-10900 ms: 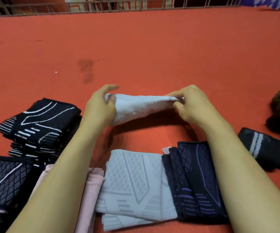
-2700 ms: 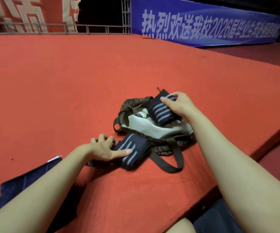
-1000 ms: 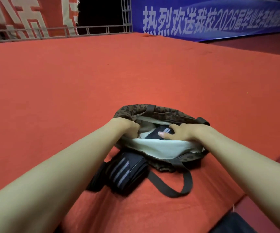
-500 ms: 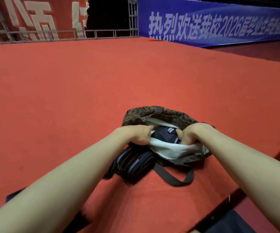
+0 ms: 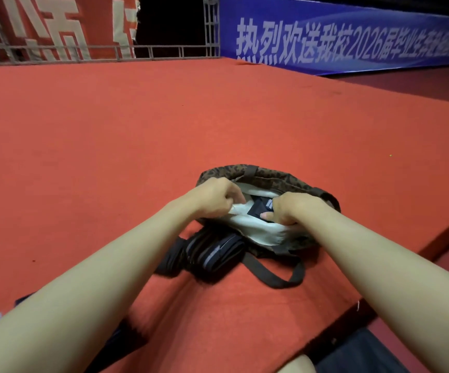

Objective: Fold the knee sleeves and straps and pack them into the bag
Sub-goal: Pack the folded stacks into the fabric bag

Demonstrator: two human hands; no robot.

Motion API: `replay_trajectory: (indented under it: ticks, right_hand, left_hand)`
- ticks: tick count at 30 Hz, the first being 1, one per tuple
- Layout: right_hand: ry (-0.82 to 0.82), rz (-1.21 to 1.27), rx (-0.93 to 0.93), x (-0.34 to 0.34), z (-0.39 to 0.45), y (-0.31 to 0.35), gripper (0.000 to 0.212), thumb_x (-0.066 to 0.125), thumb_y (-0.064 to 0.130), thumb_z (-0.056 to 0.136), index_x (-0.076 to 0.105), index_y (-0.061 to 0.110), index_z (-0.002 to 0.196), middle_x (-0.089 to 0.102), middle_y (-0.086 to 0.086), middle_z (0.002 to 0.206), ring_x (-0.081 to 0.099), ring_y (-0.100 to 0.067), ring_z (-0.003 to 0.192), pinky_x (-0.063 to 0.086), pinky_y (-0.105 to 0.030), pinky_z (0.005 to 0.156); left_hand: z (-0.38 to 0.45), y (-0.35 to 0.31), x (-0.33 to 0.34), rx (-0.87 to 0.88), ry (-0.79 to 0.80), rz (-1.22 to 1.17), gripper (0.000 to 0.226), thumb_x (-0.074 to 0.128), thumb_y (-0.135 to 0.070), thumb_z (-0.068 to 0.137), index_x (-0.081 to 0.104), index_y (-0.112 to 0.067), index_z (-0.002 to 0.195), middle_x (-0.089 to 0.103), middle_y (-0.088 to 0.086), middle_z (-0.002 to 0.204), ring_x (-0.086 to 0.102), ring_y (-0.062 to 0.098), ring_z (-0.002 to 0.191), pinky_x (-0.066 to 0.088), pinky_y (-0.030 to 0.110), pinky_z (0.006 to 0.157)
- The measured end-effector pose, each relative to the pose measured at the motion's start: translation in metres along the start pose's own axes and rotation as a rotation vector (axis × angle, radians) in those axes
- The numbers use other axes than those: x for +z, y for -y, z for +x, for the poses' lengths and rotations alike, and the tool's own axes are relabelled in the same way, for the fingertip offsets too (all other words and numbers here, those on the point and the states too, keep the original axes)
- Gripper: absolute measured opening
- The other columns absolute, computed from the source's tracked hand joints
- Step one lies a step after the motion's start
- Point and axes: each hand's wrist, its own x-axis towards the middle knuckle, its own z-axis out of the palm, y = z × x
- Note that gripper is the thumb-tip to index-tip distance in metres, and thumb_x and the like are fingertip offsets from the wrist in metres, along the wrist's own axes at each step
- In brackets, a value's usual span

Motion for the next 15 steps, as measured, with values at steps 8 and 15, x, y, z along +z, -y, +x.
replay_trajectory:
  ticks: [8, 15]
  right_hand:
    - [-0.615, 0.069, -0.281, -0.002, -0.017, 0.03, 0.024, 0.049, 0.021, 0.095, 0.071, 0.012, 0.102, 0.069, -0.013, 0.106, 0.068, -0.037, 0.098, 0.053, -0.04, 0.071]
    - [-0.528, 0.268, -0.572, 0.011, -0.062, 0.1, 0.024, 0.057, 0.036, 0.092, 0.072, 0.017, 0.095, 0.074, -0.008, 0.092, 0.069, -0.033, 0.093, 0.057, -0.042, 0.078]
  left_hand:
    - [-0.035, 0.022, -0.026, -0.096, -0.12, -0.081, 0.037, 0.045, -0.006, 0.086, 0.074, -0.027, 0.075, 0.075, -0.006, 0.076, 0.063, 0.005, 0.058, 0.052, 0.023, 0.059]
    - [-0.065, 0.07, -0.033, -0.249, 0.058, 0.129, 0.026, 0.052, -0.007, 0.089, 0.071, -0.025, 0.085, 0.069, -0.007, 0.082, 0.064, 0.02, 0.08, 0.046, 0.025, 0.068]
